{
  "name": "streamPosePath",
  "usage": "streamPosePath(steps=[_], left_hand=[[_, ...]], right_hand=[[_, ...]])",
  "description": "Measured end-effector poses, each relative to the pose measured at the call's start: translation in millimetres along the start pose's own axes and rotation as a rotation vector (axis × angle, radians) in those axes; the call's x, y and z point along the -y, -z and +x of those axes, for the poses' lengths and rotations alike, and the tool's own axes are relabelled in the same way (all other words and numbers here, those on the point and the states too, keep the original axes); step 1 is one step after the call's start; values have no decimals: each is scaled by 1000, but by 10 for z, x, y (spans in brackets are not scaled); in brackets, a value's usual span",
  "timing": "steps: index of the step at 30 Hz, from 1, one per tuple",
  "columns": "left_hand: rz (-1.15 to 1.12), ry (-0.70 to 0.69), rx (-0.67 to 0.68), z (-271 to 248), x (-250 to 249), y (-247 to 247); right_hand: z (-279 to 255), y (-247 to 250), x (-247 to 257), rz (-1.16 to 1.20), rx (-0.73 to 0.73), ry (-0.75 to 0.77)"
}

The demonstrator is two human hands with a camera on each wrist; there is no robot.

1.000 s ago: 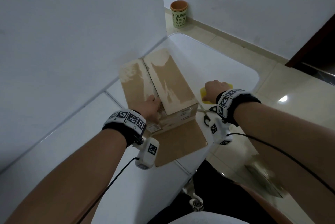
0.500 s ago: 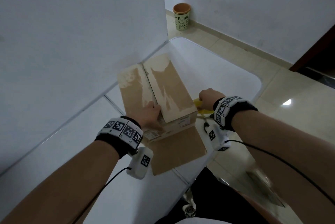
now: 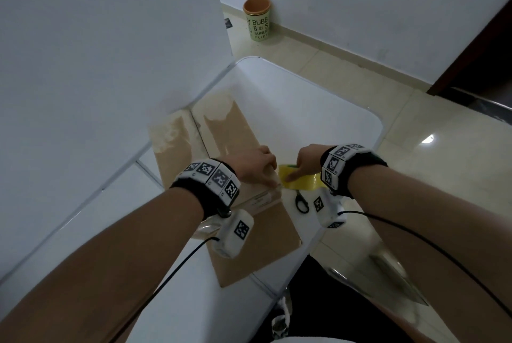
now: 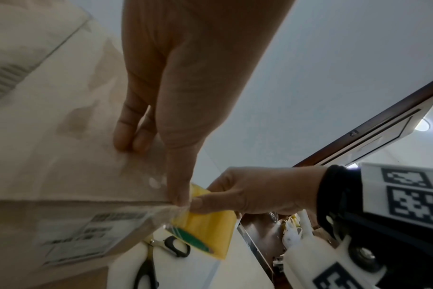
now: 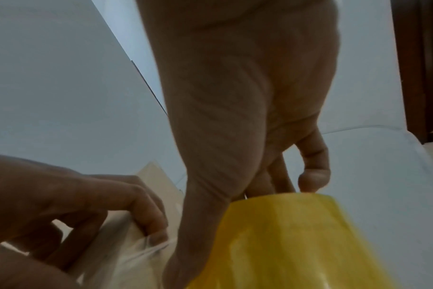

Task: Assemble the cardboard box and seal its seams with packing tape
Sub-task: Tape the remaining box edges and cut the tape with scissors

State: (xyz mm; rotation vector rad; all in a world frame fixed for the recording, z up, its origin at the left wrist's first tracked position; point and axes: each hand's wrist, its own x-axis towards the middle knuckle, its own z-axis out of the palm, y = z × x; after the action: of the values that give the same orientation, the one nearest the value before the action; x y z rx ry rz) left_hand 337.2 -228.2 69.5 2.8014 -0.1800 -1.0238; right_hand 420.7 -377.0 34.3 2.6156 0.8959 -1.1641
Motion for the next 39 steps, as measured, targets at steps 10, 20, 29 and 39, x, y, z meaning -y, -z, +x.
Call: streamPosePath(steps=[10,20,29,39], left_hand=[[-16,5,41,73,19,41],[3,5,44,51,2,24],[-119,32,-99,259,-164,334],[-84,97,267,535,-327,290]], right_hand=[[-17,181,-136,62,215,21],[-115,212,-61,-112,-81,21],[-223,229,-161,-33,-170,114],[-222,119,-252,-41,-272,221]])
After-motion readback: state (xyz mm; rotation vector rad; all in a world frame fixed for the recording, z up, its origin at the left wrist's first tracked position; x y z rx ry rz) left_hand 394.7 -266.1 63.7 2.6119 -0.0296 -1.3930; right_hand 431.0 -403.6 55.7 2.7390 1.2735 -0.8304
